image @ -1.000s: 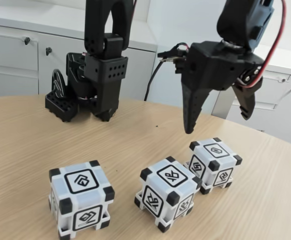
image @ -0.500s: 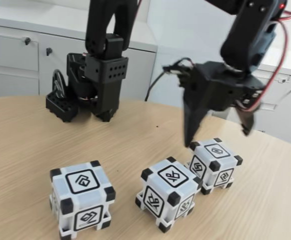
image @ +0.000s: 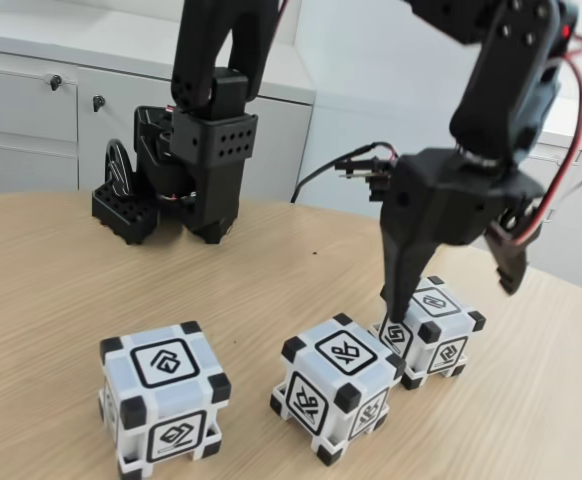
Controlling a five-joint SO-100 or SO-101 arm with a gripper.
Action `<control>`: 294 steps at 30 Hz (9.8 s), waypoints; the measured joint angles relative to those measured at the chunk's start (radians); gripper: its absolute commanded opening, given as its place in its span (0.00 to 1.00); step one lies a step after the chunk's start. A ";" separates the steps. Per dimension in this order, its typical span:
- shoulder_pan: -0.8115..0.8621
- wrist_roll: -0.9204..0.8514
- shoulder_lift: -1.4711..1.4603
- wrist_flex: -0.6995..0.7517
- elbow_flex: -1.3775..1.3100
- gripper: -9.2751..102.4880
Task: Stack cubes from left to right.
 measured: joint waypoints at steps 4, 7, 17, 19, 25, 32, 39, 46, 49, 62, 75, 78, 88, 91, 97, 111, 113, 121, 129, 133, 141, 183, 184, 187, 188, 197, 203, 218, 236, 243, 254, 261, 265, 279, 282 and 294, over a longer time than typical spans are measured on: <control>0.000 0.011 -0.071 0.000 0.000 0.42; 0.000 0.020 -0.097 0.000 0.000 0.39; 0.000 0.055 -0.100 -0.011 -0.002 0.30; 0.000 0.067 -0.098 -0.005 -0.003 0.28; 0.002 0.103 -0.095 0.014 -0.015 0.26; 0.003 0.164 -0.091 0.014 -0.017 0.26; 0.000 0.247 0.080 0.011 -0.015 0.26; 0.064 0.354 0.374 0.012 -0.009 0.26; 0.149 0.390 0.480 0.012 -0.009 0.26; 0.632 0.325 0.561 0.012 -0.009 0.25; 0.824 0.324 0.561 0.012 0.130 0.24; 0.851 0.334 0.561 0.012 0.193 0.24; 0.847 0.348 0.561 0.002 0.290 0.24; 0.847 0.348 0.561 0.002 0.290 0.24; 0.847 0.360 0.561 0.003 0.293 0.24; 0.847 0.360 0.568 0.003 0.337 0.24; 0.847 0.360 0.568 0.003 0.337 0.24; 0.790 0.360 0.568 0.003 0.337 0.24; 0.796 0.390 0.568 0.003 0.337 0.24; 0.784 0.393 0.568 0.003 0.337 0.23; 0.785 0.387 0.568 0.041 0.337 0.23; 0.788 0.423 0.568 -0.002 0.337 0.23; 0.788 0.423 0.568 -0.002 0.337 0.23; 0.788 0.423 0.568 0.000 0.337 0.23; 0.788 0.423 0.568 0.000 0.337 0.23; 0.790 0.414 0.568 0.048 0.337 0.22; 0.790 0.414 0.568 0.051 0.337 0.23; 0.788 0.423 0.569 0.051 0.337 0.41; 0.785 0.439 0.719 0.186 0.337 0.41; 0.776 0.454 1.003 0.213 0.337 0.39; 0.383 0.646 1.037 0.100 0.337 0.39; 0.331 0.767 1.009 -0.020 0.337 0.40; 0.331 0.765 0.871 -0.074 0.337 0.39; 0.333 0.761 0.525 -0.089 0.339 0.39; 0.333 0.741 0.476 -0.089 0.337 0.39; 0.376 0.713 0.290 -0.091 0.337 0.39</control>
